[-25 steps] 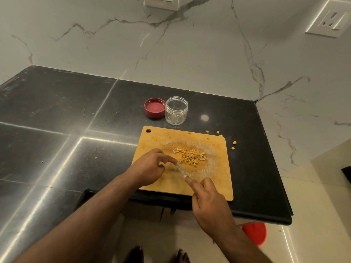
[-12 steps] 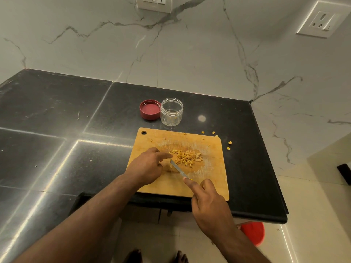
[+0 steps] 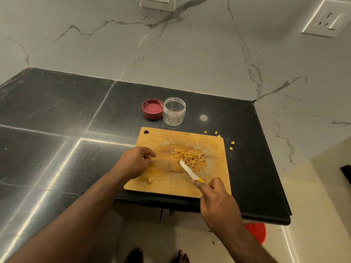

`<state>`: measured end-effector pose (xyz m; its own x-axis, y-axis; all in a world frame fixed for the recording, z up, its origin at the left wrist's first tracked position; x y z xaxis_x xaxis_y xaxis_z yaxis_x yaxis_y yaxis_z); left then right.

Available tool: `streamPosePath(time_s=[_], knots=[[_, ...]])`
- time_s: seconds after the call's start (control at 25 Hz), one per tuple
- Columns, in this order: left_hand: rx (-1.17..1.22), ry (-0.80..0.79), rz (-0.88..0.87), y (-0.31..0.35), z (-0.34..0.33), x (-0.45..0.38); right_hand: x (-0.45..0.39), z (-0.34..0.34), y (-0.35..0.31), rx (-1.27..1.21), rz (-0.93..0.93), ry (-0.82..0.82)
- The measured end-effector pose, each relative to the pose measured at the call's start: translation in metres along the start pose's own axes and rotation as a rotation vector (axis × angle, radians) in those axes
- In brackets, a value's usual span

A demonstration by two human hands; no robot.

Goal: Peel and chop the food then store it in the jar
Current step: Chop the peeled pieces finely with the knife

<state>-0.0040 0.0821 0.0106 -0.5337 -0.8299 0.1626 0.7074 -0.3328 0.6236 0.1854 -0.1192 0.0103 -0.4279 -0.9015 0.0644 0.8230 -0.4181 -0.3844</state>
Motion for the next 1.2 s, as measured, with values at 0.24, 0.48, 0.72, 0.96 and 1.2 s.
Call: streamPosePath(time_s=[0.24,0.48,0.72,0.96,1.2], knots=[[0.001,-0.069,0.021,-0.013,0.016,0.004,-0.002,-0.006,-0.008,-0.127,0.014,-0.057],[0.049,-0.253,-0.007,-0.012,0.015,0.020,-0.006,-0.009,-0.012,-0.309,-0.035,-0.064],[-0.134,-0.288,-0.068,0.000,-0.006,0.025,-0.010,-0.016,-0.022,-0.393,-0.051,-0.105],[-0.149,-0.255,-0.128,0.006,-0.006,0.026,-0.008,-0.016,-0.022,-0.423,-0.069,-0.136],[0.058,-0.096,-0.093,0.020,-0.005,0.013,-0.008,-0.011,-0.020,-0.443,-0.080,-0.150]])
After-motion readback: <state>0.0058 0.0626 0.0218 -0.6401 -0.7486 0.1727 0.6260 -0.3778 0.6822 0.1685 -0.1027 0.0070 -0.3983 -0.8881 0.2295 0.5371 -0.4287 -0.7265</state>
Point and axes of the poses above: each hand's wrist, its own x-axis away from the middle knuckle, its own z-axis out of the back of the hand, y = z × x, the point moved 4 cm from there along -x, towards the middle knuckle, and after that the axes turned 10 degrees about -z, right-handed, at the moved point
